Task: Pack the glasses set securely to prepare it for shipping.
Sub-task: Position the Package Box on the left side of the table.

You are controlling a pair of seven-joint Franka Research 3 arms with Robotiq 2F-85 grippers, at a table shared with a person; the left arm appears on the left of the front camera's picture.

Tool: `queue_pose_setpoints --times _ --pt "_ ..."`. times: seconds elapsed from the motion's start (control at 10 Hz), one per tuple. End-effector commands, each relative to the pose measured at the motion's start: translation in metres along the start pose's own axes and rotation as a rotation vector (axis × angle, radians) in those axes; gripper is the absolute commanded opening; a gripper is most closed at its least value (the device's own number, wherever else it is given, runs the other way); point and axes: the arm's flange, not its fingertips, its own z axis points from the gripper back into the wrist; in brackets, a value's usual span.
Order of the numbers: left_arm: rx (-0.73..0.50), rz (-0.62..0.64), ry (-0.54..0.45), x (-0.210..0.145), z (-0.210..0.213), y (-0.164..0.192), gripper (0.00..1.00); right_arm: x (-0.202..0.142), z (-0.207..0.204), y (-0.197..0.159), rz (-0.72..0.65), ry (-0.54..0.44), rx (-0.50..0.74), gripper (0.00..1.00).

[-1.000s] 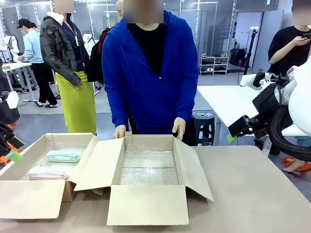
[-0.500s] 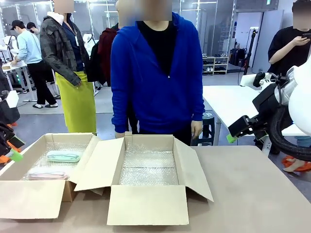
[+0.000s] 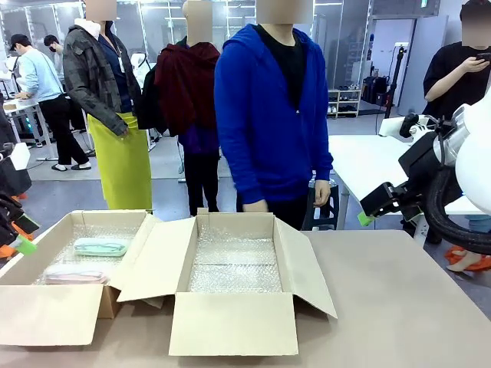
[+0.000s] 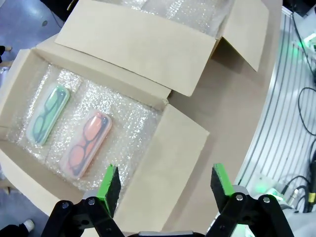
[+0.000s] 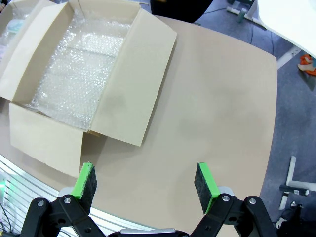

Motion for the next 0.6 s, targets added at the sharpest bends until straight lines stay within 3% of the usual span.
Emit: queue_pose_setpoints --times 0.0,0.5 --pt "0.025 0.016 0.013 0.0021 0.0032 -0.0009 0.92 0.0016 -0.0011 -0.0007 0.007 -0.010 -0.004 1.00" --pt "0.025 0.016 0.013 0.0021 0.0032 -0.0009 0.92 0.0016 -0.0011 -0.0007 0.007 -0.010 -0.004 1.00"
